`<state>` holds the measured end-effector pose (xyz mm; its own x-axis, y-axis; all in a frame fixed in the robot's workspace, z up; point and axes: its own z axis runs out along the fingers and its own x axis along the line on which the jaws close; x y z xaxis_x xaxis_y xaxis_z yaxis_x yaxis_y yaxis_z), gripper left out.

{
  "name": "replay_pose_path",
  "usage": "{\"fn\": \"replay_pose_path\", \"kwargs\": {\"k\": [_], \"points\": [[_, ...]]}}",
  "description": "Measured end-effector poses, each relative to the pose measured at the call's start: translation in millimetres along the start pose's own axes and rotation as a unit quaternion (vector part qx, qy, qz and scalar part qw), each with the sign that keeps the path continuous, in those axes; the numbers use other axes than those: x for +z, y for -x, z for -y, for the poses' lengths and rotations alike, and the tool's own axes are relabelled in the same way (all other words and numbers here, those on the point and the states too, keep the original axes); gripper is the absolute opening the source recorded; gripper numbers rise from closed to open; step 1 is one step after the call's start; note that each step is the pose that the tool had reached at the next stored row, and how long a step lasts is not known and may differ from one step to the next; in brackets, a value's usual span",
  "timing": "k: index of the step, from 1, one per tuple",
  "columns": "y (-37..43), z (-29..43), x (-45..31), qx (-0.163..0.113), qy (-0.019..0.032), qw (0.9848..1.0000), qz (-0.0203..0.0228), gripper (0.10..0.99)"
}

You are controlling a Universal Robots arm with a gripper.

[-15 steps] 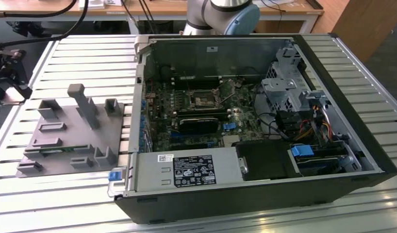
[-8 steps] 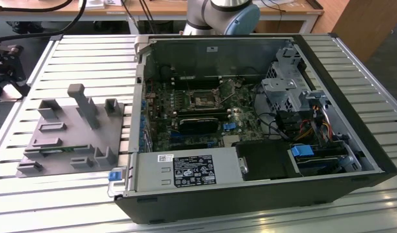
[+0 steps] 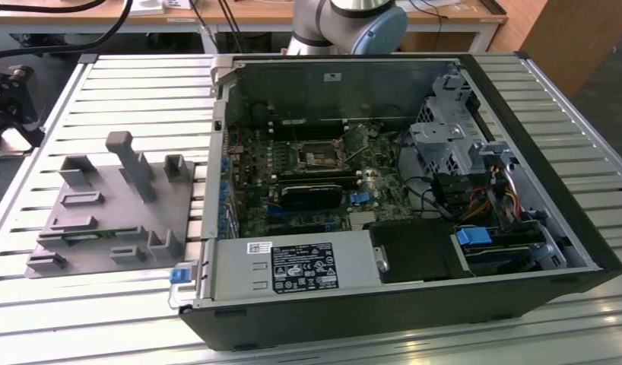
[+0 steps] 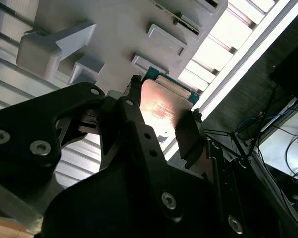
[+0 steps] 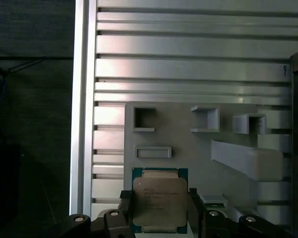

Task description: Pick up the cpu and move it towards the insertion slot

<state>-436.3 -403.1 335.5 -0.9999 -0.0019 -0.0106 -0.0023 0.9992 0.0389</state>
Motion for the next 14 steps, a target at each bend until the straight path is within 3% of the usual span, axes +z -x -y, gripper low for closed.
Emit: {"fn": "replay_pose_path", "kwargs": {"k": [9, 14], "points": [[3.5, -0.1, -1.9, 0.0, 0.0, 1.0, -0.0001, 0.529], [4.0, -0.3, -6.8, 0.0, 0.0, 1.0, 0.0, 0.529]]}}
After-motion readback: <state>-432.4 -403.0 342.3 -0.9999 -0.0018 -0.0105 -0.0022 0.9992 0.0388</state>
